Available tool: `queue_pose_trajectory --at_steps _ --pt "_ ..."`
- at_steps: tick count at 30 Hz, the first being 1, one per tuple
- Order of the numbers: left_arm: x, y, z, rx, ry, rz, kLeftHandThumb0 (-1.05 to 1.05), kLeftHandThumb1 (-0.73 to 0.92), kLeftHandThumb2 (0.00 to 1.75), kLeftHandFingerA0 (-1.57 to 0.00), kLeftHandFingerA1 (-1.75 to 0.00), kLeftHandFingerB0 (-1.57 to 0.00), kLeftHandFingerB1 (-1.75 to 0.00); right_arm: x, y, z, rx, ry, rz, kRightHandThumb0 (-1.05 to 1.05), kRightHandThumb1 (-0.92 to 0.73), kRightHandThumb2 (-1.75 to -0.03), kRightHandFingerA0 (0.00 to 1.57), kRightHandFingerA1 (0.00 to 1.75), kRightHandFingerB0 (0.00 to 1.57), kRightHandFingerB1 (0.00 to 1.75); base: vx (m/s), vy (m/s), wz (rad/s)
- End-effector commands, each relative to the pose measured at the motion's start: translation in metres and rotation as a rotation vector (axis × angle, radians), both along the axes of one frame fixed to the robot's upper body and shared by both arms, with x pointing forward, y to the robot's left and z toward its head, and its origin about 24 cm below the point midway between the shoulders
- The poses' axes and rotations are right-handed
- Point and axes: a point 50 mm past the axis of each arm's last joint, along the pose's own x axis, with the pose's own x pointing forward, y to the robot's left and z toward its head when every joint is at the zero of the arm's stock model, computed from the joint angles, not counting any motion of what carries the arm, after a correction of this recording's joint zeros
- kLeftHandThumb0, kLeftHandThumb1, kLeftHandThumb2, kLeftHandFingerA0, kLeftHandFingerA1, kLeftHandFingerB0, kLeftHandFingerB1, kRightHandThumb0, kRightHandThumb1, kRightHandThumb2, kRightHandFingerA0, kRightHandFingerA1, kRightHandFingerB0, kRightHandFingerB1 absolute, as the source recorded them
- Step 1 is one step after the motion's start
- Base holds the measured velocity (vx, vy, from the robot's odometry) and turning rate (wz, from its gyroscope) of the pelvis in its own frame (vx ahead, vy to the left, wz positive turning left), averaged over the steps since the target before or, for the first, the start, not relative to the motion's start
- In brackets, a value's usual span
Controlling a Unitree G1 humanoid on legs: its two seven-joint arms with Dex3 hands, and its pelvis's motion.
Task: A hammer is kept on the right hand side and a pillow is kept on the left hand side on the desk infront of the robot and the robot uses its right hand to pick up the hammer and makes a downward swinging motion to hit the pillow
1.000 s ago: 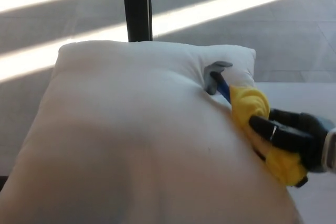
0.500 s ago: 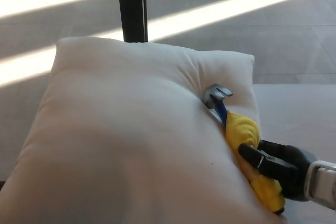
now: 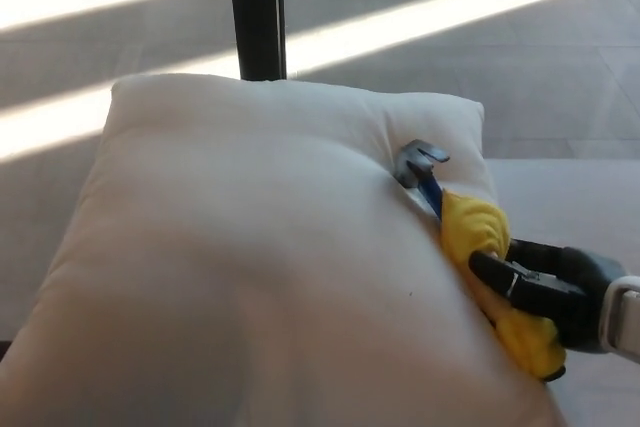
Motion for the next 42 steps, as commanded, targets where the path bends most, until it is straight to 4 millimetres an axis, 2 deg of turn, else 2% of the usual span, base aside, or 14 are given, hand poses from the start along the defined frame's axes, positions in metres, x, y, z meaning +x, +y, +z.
queue_pose_trajectory --at_steps 1,3,4,5,6,7,8,13,19,26,31,35,37,42 --pt "0.002 0.007 0.007 0.024 -0.017 0.004 -0.61 0.75 0.62 -0.57 -0.61 -0.49 -0.45 0.006 0.001 0.021 -0.026 -0.059 0.005 -0.32 -0.89 -0.87 1.0 1.75 0.62 1.75 0.0 0.0 0.0" --pt "0.003 0.006 0.006 0.032 -0.011 0.003 -0.62 0.74 0.62 -0.57 -0.62 -0.5 -0.46 0.013 0.004 0.041 -0.001 -0.121 -0.008 -0.35 -0.83 -0.89 1.03 1.75 0.68 1.73 0.0 0.0 0.0" --pt "0.003 0.006 0.006 0.03 -0.013 0.004 -0.62 0.74 0.62 -0.56 -0.62 -0.49 -0.46 0.014 0.005 0.046 0.006 -0.142 0.003 -0.36 -0.75 -1.01 1.02 1.75 0.69 1.75 0.0 0.0 0.0" --pt "0.002 0.006 0.006 0.032 -0.009 0.0 -0.62 0.58 0.98 -0.53 -0.68 -0.44 -0.58 0.017 0.007 0.056 0.021 -0.175 0.015 -0.35 -0.67 -1.09 1.02 1.75 0.71 1.75 0.0 0.0 0.0" --pt "0.003 0.006 0.006 0.041 0.002 -0.011 -0.62 0.58 0.98 -0.53 -0.68 -0.44 -0.58 0.018 0.008 0.061 0.031 -0.186 0.012 -0.35 -0.67 -1.09 1.02 1.75 0.71 1.75 0.0 0.0 0.0" --pt "0.002 0.006 0.006 0.031 -0.004 -0.008 -0.63 0.74 0.62 -0.55 -0.6 -0.49 -0.45 0.021 0.009 0.068 0.038 -0.196 0.008 -0.37 -0.77 -0.98 1.01 1.75 0.69 1.75 0.0 0.0 0.0" --pt "0.002 0.006 0.006 0.034 0.01 -0.009 -0.63 0.75 0.62 -0.57 -0.6 -0.5 -0.44 0.023 0.01 0.076 0.056 -0.215 0.013 -0.36 -0.73 -1.04 0.99 1.75 0.67 1.75 0.0 0.0 0.0" --pt "0.0 0.005 0.005 0.033 0.007 -0.011 -0.62 0.74 0.62 -0.54 -0.6 -0.5 -0.46 0.031 0.015 0.108 0.121 -0.259 0.021 -0.38 -0.77 -0.94 1.0 1.75 0.64 1.75 0.0 0.0 0.0" --pt "-0.003 0.004 0.004 0.038 0.008 0.001 -0.61 0.74 0.62 -0.58 -0.6 -0.51 -0.46 0.034 0.008 0.137 0.162 -0.356 0.003 -0.32 -0.68 -1.11 1.03 1.75 0.66 1.75 0.0 0.0 0.0" --pt "-0.003 0.005 0.004 0.052 0.013 0.003 -0.61 0.75 0.63 -0.59 -0.6 -0.51 -0.47 0.036 -0.003 0.148 0.181 -0.394 -0.022 -0.31 -0.73 -1.16 1.03 1.75 0.7 1.75 0.0 0.0 0.0" --pt "-0.003 0.005 0.005 0.05 0.014 -0.007 -0.63 0.75 0.62 -0.59 -0.6 -0.51 -0.46 0.036 -0.015 0.153 0.161 -0.415 -0.064 -0.29 -0.65 -1.27 1.07 1.75 0.72 1.75 0.0 0.0 0.0" --pt "-0.004 0.006 0.005 0.047 0.012 0.006 -0.62 0.74 0.62 -0.59 -0.59 -0.51 -0.46 0.035 -0.035 0.151 0.164 -0.381 -0.169 -0.34 -0.83 -0.99 1.06 1.75 0.68 1.75 0.0 0.0 0.0" --pt "-0.007 0.006 0.005 0.053 0.02 -0.005 -0.62 0.75 0.62 -0.58 -0.6 -0.51 -0.46 0.034 -0.041 0.149 0.171 -0.384 -0.183 -0.31 -0.77 -1.09 1.06 1.75 0.72 1.75 0.0 0.0 0.0" --pt "-0.01 0.006 0.005 0.051 0.016 0.007 -0.63 0.74 0.62 -0.6 -0.61 -0.54 -0.47 0.032 -0.057 0.147 0.172 -0.397 -0.258 -0.34 -0.75 -1.02 1.07 1.75 0.71 1.75 0.0 0.0 0.0"
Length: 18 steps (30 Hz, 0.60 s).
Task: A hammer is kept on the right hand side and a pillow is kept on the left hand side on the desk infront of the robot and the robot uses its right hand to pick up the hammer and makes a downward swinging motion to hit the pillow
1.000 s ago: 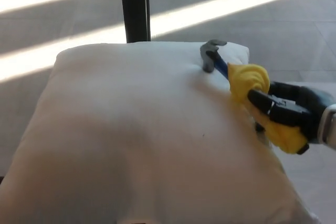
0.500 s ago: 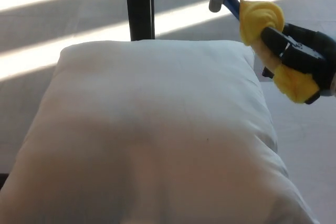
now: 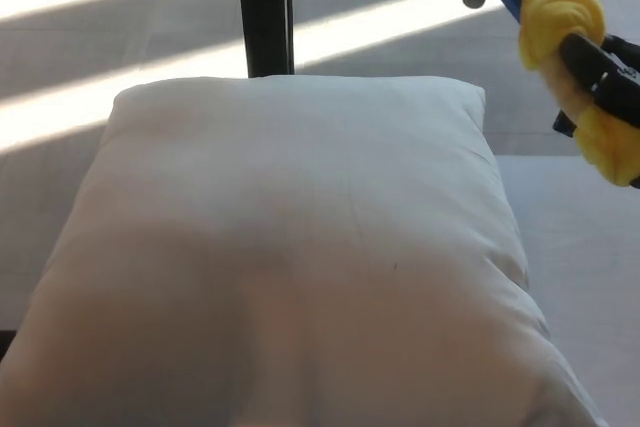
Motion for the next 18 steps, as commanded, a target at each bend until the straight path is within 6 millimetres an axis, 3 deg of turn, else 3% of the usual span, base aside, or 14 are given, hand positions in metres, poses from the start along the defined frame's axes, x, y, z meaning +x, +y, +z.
queue_pose_trajectory --at_steps 1,3,7,10,11,13,15,18 --pt "-0.003 0.004 0.004 0.033 -0.002 -0.002 -0.63 0.74 0.62 -0.6 -0.61 -0.54 -0.47 -0.001 -0.021 0.015 0.013 -0.083 -0.089 -0.34 -0.75 -1.02 1.07 1.75 0.71 1.75 0.0 0.0 0.0" --pt "-0.004 0.004 0.004 0.038 0.0 -0.01 -0.64 0.75 0.63 -0.59 -0.61 -0.52 -0.48 -0.002 -0.032 0.016 0.014 -0.097 -0.133 -0.3 -0.68 -1.18 1.07 1.75 0.76 1.75 0.0 0.0 0.0" --pt "-0.005 0.004 0.004 0.036 0.003 -0.011 -0.64 0.75 0.63 -0.58 -0.59 -0.5 -0.46 -0.005 -0.043 0.012 0.002 -0.088 -0.163 -0.3 -0.7 -1.18 1.06 1.75 0.72 1.75 0.0 0.0 0.0" --pt "-0.005 0.005 0.005 0.036 -0.005 0.001 -0.65 0.74 0.61 -0.59 -0.6 -0.52 -0.47 -0.007 -0.049 0.005 -0.023 -0.083 -0.2 -0.29 -0.74 -1.06 1.05 1.75 0.62 1.74 0.0 0.0 0.0" --pt "-0.004 0.006 0.006 0.032 -0.012 0.011 -0.63 0.74 0.62 -0.58 -0.6 -0.51 -0.47 -0.008 -0.053 -0.003 -0.085 -0.062 -0.235 -0.3 -0.86 -0.83 1.01 1.75 0.61 1.75 0.0 0.0 0.0" --pt "-0.002 0.007 0.007 0.04 -0.005 -0.01 -0.62 0.76 0.63 -0.58 -0.59 -0.5 -0.46 -0.011 -0.057 -0.015 -0.12 -0.043 -0.241 -0.23 -0.78 -1.04 1.0 1.75 0.64 1.75 0.0 0.0 0.0" --pt "-0.001 0.007 0.007 0.044 -0.006 -0.006 -0.62 0.75 0.63 -0.59 -0.59 -0.51 -0.46 -0.012 -0.058 -0.02 -0.174 -0.041 -0.226 -0.21 -0.76 -1.06 0.99 1.75 0.63 1.75 0.0 0.0 0.0" --pt "0.002 0.008 0.009 0.056 0.0 -0.032 -0.63 0.76 0.63 -0.57 -0.57 -0.48 -0.45 -0.016 -0.059 -0.034 -0.387 -0.024 -0.21 -0.16 -0.68 -1.08 0.96 1.75 0.6 1.75 0.0 0.0 0.0"
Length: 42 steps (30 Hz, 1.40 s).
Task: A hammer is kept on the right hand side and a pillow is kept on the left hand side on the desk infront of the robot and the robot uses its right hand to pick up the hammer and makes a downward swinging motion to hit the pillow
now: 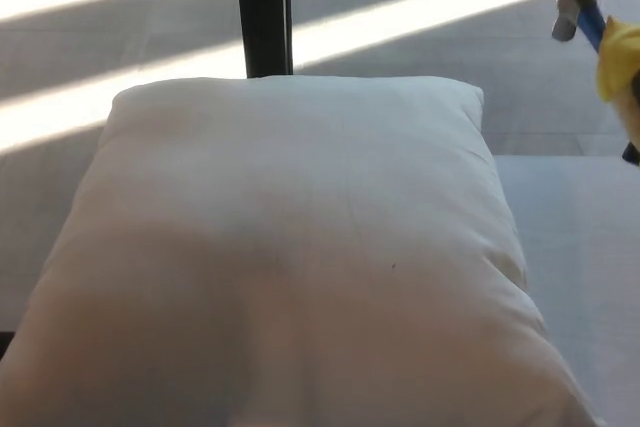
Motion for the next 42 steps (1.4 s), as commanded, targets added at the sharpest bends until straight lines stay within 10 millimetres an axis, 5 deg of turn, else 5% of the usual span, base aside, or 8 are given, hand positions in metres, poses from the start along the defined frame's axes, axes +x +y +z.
queue_pose_trajectory --at_steps 1,9,17,19,23,30,33,42 --pt "0.003 0.008 0.008 0.042 -0.007 -0.016 -0.64 0.74 0.62 -0.6 -0.59 -0.53 -0.46 -0.008 -0.016 -0.011 -0.445 -0.053 0.001 -0.18 -0.56 -1.11 0.97 1.75 0.68 1.73 0.0 0.0 0.0" --pt "0.004 0.008 0.009 0.043 -0.005 -0.026 -0.65 0.75 0.62 -0.56 -0.59 -0.51 -0.46 -0.022 -0.006 -0.055 -1.173 -0.012 0.191 -0.21 -0.54 -1.08 0.89 1.73 0.81 1.5 0.0 0.0 0.0" --pt "0.001 0.007 0.008 0.04 -0.012 -0.016 -0.65 0.59 1.0 -0.55 -0.67 -0.44 -0.58 -0.022 -0.014 -0.06 -1.239 0.039 0.149 -0.22 -0.52 -1.11 0.91 1.73 0.81 1.48 0.0 0.0 0.0" --pt "0.001 0.007 0.007 0.03 -0.02 0.001 -0.64 0.74 0.62 -0.59 -0.59 -0.51 -0.47 -0.022 -0.02 -0.056 -1.256 0.041 0.126 -0.28 -0.51 -1.12 1.2 1.35 0.97 1.18 0.0 0.0 0.0" --pt "0.002 0.007 0.007 0.038 -0.011 -0.014 -0.64 0.76 0.62 -0.57 -0.58 -0.49 -0.45 -0.021 -0.025 -0.057 -1.356 0.041 0.108 -0.2 -0.62 -0.93 0.89 1.75 0.76 1.52 0.0 0.0 0.0" --pt "0.002 0.005 0.006 0.018 -0.024 -0.014 -0.63 0.59 0.99 -0.53 -0.68 -0.43 -0.59 -0.027 -0.023 -0.075 -1.462 0.039 0.16 -0.23 -0.59 -0.91 1.0 1.52 0.86 1.34 0.0 0.0 0.0" --pt "0.003 0.005 0.005 0.031 -0.017 -0.015 -0.66 0.75 0.62 -0.59 -0.61 -0.51 -0.46 -0.03 -0.018 -0.084 -1.446 0.022 0.21 -0.21 -0.57 -0.99 0.93 1.6 0.83 1.37 0.0 0.0 0.0" --pt "0.004 0.004 0.005 0.02 -0.026 -0.002 -0.65 0.75 0.62 -0.58 -0.6 -0.51 -0.47 -0.041 -0.006 -0.122 -1.351 0.089 0.458 -0.2 -0.72 -0.68 0.78 1.22 0.73 0.69 0.0 0.0 0.0"
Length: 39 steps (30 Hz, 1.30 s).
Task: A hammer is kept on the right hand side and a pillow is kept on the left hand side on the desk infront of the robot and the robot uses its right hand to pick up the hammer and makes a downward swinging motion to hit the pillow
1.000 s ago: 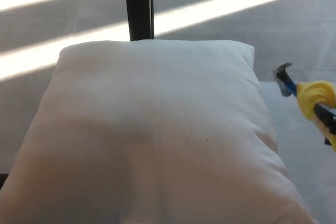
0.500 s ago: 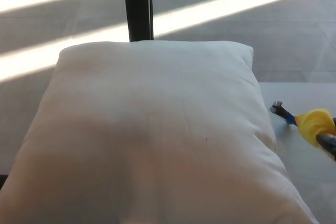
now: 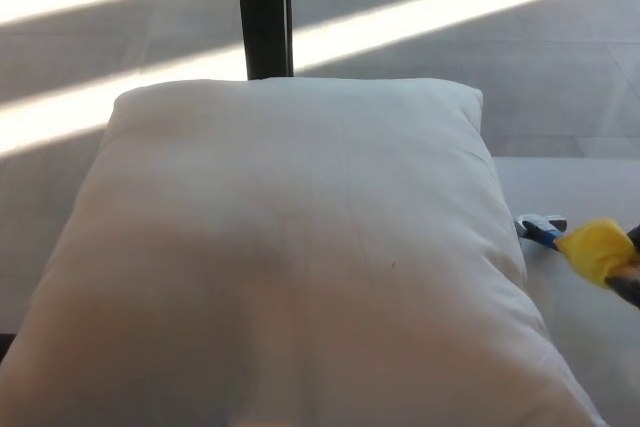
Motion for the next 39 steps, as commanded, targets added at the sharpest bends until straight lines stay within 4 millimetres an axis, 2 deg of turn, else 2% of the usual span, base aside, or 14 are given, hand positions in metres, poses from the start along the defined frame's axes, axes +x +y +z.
queue_pose_trajectory --at_steps 1,6,7,10,11,12,14,15,16,25,27,28,32,39 --pt "0.0 0.004 0.005 0.021 -0.012 -0.009 -0.67 0.75 0.63 -0.57 -0.6 -0.5 -0.46 -0.021 -0.001 -0.037 -0.231 0.095 0.344 -0.27 -0.69 -0.62 0.72 1.28 0.58 0.52 0.0 0.0 0.0" --pt "0.0 0.003 0.004 0.02 -0.014 -0.013 -0.65 0.76 0.62 -0.57 -0.6 -0.49 -0.46 -0.025 0.001 -0.045 -0.223 0.225 0.414 -0.41 -0.69 -0.6 0.6 0.69 0.27 0.32 0.0 0.0 0.0" --pt "-0.001 0.003 0.004 0.016 -0.018 -0.003 -0.64 0.76 0.62 -0.58 -0.6 -0.49 -0.46 -0.026 0.001 -0.046 -0.246 0.262 0.429 -0.53 -0.69 -0.61 0.13 0.5 0.17 0.27 0.0 0.0 0.0" --pt "-0.001 0.003 0.004 0.024 -0.018 -0.015 -0.68 0.6 1.01 -0.54 -0.68 -0.42 -0.57 -0.027 0.0 -0.048 -0.313 0.365 0.426 -0.6 -0.62 -0.66 0.0 0.18 0.09 0.25 0.0 0.0 0.0" --pt "-0.001 0.003 0.004 0.029 -0.014 -0.022 -0.67 0.76 0.62 -0.56 -0.58 -0.48 -0.45 -0.027 -0.001 -0.049 -0.338 0.384 0.429 -0.83 -0.53 -0.85 0.0 0.12 0.1 0.17 0.0 0.0 0.0" --pt "-0.001 0.003 0.004 0.029 -0.014 -0.015 -0.67 0.59 1.0 -0.54 -0.67 -0.43 -0.58 -0.027 -0.001 -0.049 -0.371 0.407 0.437 -0.87 -0.55 -0.86 0.0 0.11 0.05 0.1 0.0 0.0 0.0" --pt "-0.001 0.003 0.004 0.022 -0.028 0.008 -0.65 0.74 0.63 -0.57 -0.6 -0.49 -0.47 -0.028 -0.002 -0.049 -0.398 0.448 0.44 -0.94 -0.57 -0.88 0.0 0.16 0.05 0.0 0.0 0.0 0.0" --pt "-0.002 0.003 0.004 0.023 -0.027 0.002 -0.63 0.58 0.99 -0.53 -0.67 -0.43 -0.59 -0.028 -0.002 -0.048 -0.423 0.462 0.454 -0.92 -0.54 -0.89 0.0 0.25 0.0 0.0 0.0 0.0 0.0" --pt "-0.002 0.003 0.004 0.03 -0.011 -0.015 -0.66 0.77 0.63 -0.56 -0.59 -0.48 -0.45 -0.028 -0.003 -0.047 -0.435 0.461 0.46 -0.88 -0.48 -0.73 0.0 0.0 0.0 0.0 0.0 0.0 0.0" --pt "-0.003 0.003 0.003 0.032 -0.002 -0.004 -0.65 0.75 0.62 -0.59 -0.59 -0.51 -0.46 -0.021 -0.013 -0.02 -0.442 0.448 0.415 -0.99 -0.6 -0.77 0.0 0.0 0.0 0.0 0.0 0.0 0.0" --pt "-0.003 0.003 0.004 0.035 -0.007 -0.006 -0.63 0.59 1.0 -0.53 -0.67 -0.44 -0.59 -0.017 -0.019 -0.003 -0.418 0.426 0.39 -1.05 -0.72 -0.63 0.0 0.0 0.0 0.0 0.0 0.0 0.0" --pt "-0.003 0.004 0.004 0.035 -0.01 -0.013 -0.65 0.76 0.62 -0.57 -0.61 -0.49 -0.48 -0.018 -0.025 0.01 -0.365 0.39 0.369 -1.05 -0.55 -0.85 0.0 0.0 0.0 0.0 0.0 0.0 0.0" --pt "-0.003 0.004 0.005 0.037 -0.015 -0.009 -0.65 0.59 1.0 -0.53 -0.67 -0.43 -0.59 -0.021 -0.037 0.034 -0.338 0.293 0.319 -1.05 -0.55 -0.87 0.0 0.0 0.0 0.0 0.0 0.0 0.0" --pt "-0.003 0.006 0.006 0.035 -0.013 0.0 -0.64 0.75 0.62 -0.57 -0.6 -0.5 -0.48 -0.052 -0.096 0.095 -0.128 -0.042 0.053 -0.89 -0.59 -0.74 0.0 0.0 0.0 0.08 0.0 0.0 0.0"
